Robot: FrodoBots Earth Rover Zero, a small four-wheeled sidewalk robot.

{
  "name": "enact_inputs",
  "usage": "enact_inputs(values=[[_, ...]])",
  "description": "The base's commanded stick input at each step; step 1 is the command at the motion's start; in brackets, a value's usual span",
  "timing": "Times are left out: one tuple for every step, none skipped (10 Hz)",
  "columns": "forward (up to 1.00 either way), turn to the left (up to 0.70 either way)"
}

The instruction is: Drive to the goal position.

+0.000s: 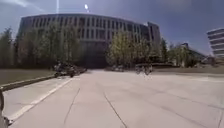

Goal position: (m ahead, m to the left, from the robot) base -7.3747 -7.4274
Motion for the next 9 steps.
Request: enact_inputs(values=[[0.7, -0.31], [0.7, -0.32], [0.7, -0.3], [0.7, -0.11], [0.7, -0.01], [0.7, -0.01], [0.7, -0.01], [0.7, -0.01], [0.7, -0.01]])
